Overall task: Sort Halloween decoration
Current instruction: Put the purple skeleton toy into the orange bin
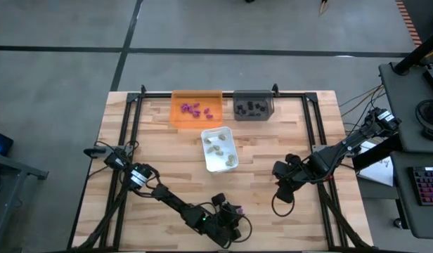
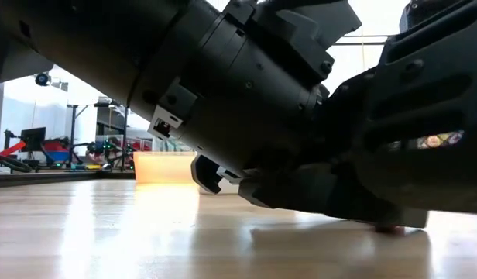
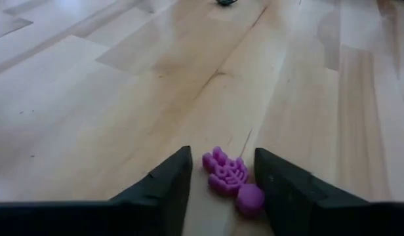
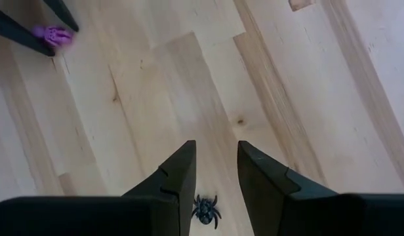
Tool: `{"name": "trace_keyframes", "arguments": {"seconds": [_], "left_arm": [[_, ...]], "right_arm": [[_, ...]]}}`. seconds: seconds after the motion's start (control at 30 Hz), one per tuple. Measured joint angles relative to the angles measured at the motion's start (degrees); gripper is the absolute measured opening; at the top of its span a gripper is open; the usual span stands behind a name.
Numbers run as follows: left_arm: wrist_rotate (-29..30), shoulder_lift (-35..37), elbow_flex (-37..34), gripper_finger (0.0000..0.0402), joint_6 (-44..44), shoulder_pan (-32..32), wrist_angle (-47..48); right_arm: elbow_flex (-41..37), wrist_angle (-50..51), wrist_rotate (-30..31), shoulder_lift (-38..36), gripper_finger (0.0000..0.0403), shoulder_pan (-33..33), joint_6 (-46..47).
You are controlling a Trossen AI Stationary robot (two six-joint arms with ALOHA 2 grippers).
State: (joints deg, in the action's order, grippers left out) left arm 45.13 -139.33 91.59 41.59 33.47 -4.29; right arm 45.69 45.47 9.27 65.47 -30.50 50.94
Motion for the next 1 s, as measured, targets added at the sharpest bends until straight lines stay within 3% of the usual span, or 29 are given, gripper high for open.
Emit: {"name": "trace_keyframes", "arguments": {"seconds": [0.27, 0.37, 0.67, 1.0], "left_arm": [[0.90, 0.41, -0.07, 0.0037, 0.10, 0.00, 1.41], [0.04, 1.59, -0.12, 0.0010, -1.13, 0.00, 3.36], [-3.22, 11.11, -0.22, 0.0011, -3.67, 0.09, 17.85], [-0.84, 29.49, -0.20, 0.0011, -3.38, -0.74, 45.87]], "right_arm": [[0.00, 0.00, 1.37, 0.00, 0.0100, 0.00, -0.17], [0.00, -0.02, 1.37, 0.00, 0.0100, 0.00, -0.18], [0.00, -1.07, 1.41, 0.00, 0.0100, 0.00, -0.20], [0.00, -1.86, 1.41, 0.00, 0.0100, 0.00, -1.01]]}}
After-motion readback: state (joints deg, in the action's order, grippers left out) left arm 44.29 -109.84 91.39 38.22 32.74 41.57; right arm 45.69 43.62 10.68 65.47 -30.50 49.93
